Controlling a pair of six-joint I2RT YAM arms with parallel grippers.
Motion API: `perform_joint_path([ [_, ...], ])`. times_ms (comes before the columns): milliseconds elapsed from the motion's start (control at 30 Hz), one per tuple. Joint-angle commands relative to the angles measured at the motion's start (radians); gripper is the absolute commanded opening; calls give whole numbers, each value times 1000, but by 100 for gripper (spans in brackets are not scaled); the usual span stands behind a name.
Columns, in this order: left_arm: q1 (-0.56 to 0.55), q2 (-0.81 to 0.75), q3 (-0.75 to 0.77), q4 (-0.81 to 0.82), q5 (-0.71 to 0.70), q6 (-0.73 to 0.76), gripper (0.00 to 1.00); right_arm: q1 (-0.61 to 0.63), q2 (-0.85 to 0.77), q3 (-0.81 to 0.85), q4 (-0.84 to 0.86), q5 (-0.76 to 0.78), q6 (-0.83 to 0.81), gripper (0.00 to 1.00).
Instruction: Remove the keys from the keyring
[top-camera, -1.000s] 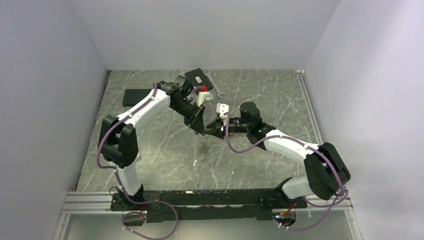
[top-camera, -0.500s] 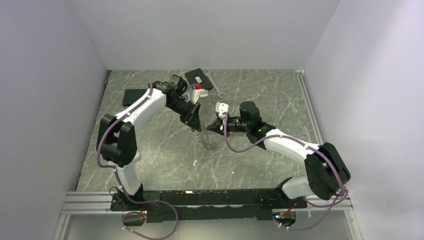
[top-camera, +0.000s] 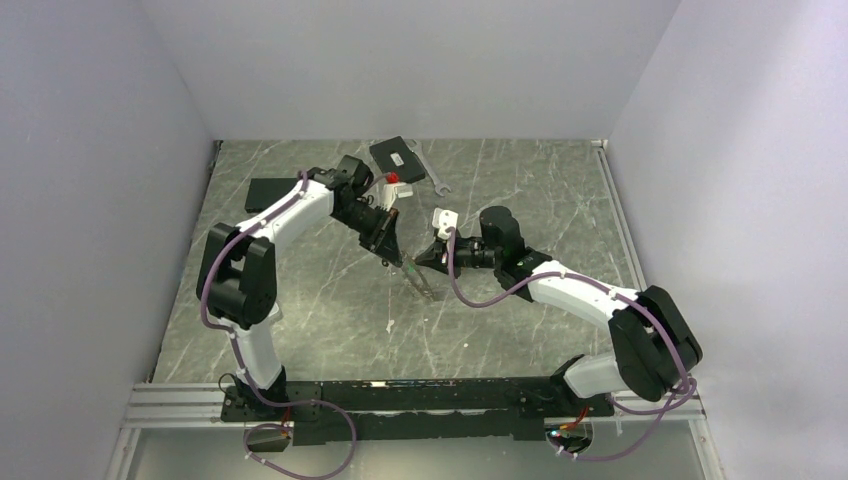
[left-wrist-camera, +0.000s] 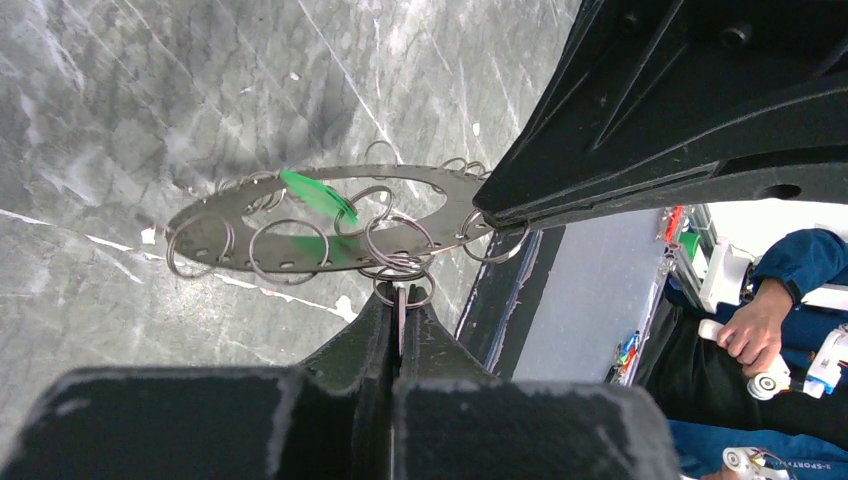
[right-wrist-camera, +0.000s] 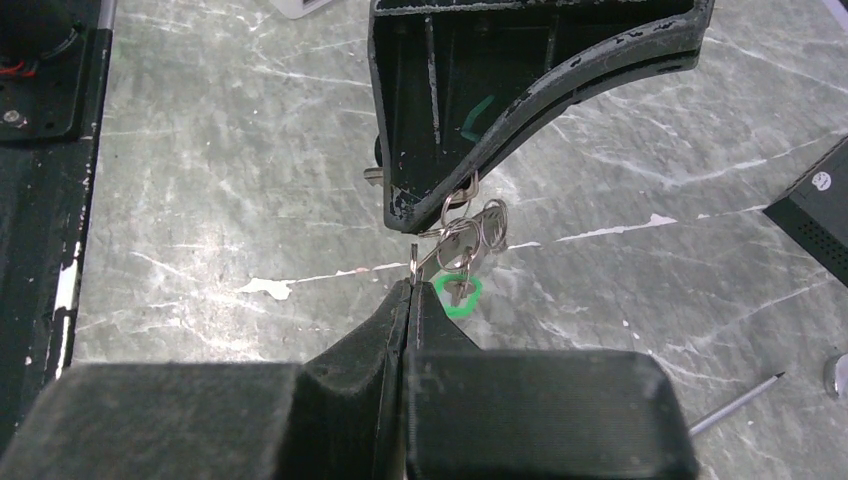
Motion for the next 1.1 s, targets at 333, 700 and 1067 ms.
perform_joint_path([
  [333, 152, -97, -71, 104, -204, -71, 0, -18, -31, -7, 104, -16, 55, 0],
  [700, 305, -67, -183, 152, -431, -40, 0, -32, -30, -14, 120, -17, 74, 0],
  [1067, 359, -8, -245, 207, -609, -8, 7, -35, -18, -16, 121, -18, 76, 0],
])
